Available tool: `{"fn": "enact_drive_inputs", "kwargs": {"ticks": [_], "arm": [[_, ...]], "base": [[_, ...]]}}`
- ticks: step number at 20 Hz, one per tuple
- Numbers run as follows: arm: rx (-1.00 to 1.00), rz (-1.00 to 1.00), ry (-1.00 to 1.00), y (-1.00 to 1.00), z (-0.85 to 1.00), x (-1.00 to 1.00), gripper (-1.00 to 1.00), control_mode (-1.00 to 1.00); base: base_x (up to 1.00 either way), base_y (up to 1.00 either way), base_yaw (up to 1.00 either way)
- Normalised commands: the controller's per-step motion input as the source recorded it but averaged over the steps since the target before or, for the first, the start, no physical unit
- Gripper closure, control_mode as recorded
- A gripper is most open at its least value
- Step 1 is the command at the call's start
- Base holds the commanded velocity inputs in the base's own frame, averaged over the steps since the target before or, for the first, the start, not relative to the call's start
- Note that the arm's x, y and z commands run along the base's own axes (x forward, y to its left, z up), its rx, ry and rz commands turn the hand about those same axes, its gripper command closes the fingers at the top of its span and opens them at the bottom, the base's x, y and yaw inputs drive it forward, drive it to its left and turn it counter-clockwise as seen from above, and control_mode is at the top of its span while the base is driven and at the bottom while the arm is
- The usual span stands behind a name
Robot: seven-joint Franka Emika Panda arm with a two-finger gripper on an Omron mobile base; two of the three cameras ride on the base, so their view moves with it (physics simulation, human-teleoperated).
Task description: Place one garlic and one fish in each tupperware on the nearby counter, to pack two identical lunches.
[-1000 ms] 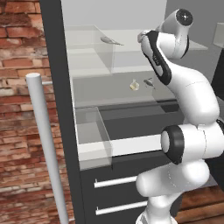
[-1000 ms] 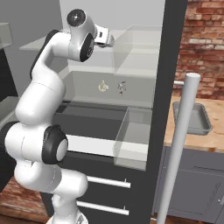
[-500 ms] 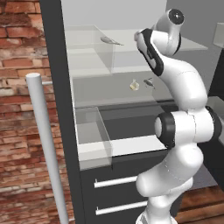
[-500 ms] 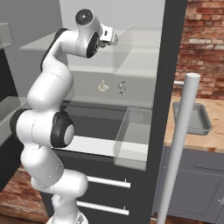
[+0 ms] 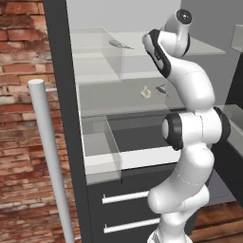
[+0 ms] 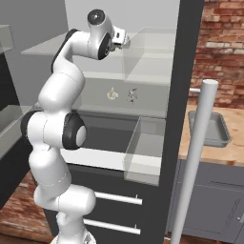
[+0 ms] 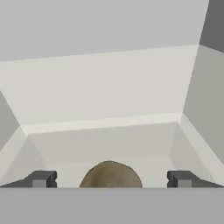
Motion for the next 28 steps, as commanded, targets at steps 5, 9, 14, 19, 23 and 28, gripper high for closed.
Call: {"fn": "enact_drive_inputs", "kwargs": {"ticks": [5,9,14,19,23,28], "arm": [[0.0,0.0,0.05,0.0,-0.1,0.07,-1.0,-1.0],[0.0,0.0,0.07,0.0,-0.1,0.0,-1.0,-1.0],[0.0,0.0,0.08,0.0,-0.22,0.0,-1.0,-1.0],[0.0,0.0,0.05,0.0,-0.28,0.0,-1.0,-1.0],[0.0,0.0,0.0,0.0,-0.21,0.09,1.0,-1.0],[0.0,0.0,0.0,-0.01,-0.14,0.16,1.0,-1.0]], "base": [[0.0,0.0,0.0],[0.0,0.0,0.0],[0.0,0.0,0.0],[0.0,0.0,0.0],[0.0,0.0,0.0],[0.0,0.0,0.0]]}}
